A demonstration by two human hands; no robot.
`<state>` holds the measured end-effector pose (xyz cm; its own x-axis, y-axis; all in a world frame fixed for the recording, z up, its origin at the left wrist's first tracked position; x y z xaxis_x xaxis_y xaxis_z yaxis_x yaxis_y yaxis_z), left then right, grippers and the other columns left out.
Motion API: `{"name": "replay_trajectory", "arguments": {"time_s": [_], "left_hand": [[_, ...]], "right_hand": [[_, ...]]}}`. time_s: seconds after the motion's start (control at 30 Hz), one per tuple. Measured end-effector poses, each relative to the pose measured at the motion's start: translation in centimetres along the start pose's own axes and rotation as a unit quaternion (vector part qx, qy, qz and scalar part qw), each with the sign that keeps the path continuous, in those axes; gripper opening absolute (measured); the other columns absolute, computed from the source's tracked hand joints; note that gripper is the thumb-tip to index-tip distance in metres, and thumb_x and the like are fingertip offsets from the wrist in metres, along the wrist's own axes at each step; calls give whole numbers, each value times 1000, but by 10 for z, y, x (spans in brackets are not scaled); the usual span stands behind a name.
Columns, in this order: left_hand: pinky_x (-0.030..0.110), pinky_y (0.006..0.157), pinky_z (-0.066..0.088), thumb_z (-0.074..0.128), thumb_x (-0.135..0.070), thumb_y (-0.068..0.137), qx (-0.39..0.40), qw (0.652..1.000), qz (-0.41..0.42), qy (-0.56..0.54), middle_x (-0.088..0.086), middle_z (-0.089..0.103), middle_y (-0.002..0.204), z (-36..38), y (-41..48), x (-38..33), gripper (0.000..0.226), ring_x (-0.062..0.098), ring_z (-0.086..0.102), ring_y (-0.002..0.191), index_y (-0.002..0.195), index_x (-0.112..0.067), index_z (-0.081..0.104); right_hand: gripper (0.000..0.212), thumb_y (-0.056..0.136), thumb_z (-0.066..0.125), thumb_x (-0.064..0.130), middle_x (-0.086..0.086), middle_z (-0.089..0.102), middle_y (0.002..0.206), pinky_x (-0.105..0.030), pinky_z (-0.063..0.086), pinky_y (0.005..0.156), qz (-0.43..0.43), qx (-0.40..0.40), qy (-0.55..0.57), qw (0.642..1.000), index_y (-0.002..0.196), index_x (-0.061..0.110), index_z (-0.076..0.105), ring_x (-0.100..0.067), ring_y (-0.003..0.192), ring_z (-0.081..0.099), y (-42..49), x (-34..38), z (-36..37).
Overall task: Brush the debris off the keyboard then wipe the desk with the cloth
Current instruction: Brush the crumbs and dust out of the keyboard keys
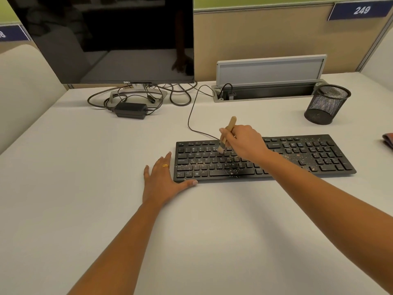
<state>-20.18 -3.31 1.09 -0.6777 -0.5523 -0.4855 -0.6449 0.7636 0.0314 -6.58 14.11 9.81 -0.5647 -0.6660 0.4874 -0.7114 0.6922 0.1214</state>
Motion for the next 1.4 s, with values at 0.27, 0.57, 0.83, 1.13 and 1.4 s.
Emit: {"name": "replay_trajectory", "arguments": {"time_s": [0.27, 0.57, 0.83, 1.13, 1.4], "left_hand": [[41, 118, -4, 63, -76, 60, -1, 1000, 1, -3, 0, 23, 157, 0, 0, 0, 119, 10, 13, 146, 152, -19, 15], [41, 119, -3, 55, -82, 53, 3, 1000, 5, -6, -1, 23, 157, 0, 0, -1, 123, 11, 14, 146, 152, -19, 16], [41, 118, -3, 51, -83, 50, 4, 1000, 6, -8, -1, 23, 157, 0, 0, -1, 124, 11, 14, 146, 152, -19, 16], [41, 118, -4, 52, -83, 50, 6, 1000, 6, -9, -1, 23, 157, 1, 0, -1, 125, 10, 13, 146, 152, -20, 16], [41, 118, -3, 55, -81, 52, 0, 1000, 6, -10, -2, 25, 157, 1, 1, 0, 123, 10, 14, 146, 152, -20, 17]], "right_hand": [[42, 100, 33, 38, -2, 60, 75, -35, 47, 70, 7, 27, 41, 999, 80, 14, 61, -20, 72, 57, 1, 4, 3], [45, 100, 35, 38, 6, 54, 63, -28, 38, 56, -1, 72, 35, 997, 61, 22, 52, -12, 59, 51, -1, 7, 12], [45, 99, 36, 39, 9, 48, 59, -22, 32, 52, -11, 76, 27, 997, 57, 26, 48, -6, 55, 44, -2, 8, 12], [45, 99, 33, 44, 8, 51, 65, -24, 31, 53, -20, 56, -70, 996, 87, 14, 65, -14, 68, 51, -2, -3, -1], [44, 97, 42, 42, -5, 67, 81, -27, 38, 63, 22, 10, 41, 999, 74, 13, 67, -18, 69, 54, -4, -17, 0]]}}
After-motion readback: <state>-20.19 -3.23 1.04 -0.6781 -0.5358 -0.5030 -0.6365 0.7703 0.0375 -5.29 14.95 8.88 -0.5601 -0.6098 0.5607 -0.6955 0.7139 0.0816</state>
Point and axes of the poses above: each hand's wrist, its own y-axis towards the middle knuckle, its own z-axis out of the palm, x = y × z, the point moved 10 cm from there along y, towards the middle knuckle
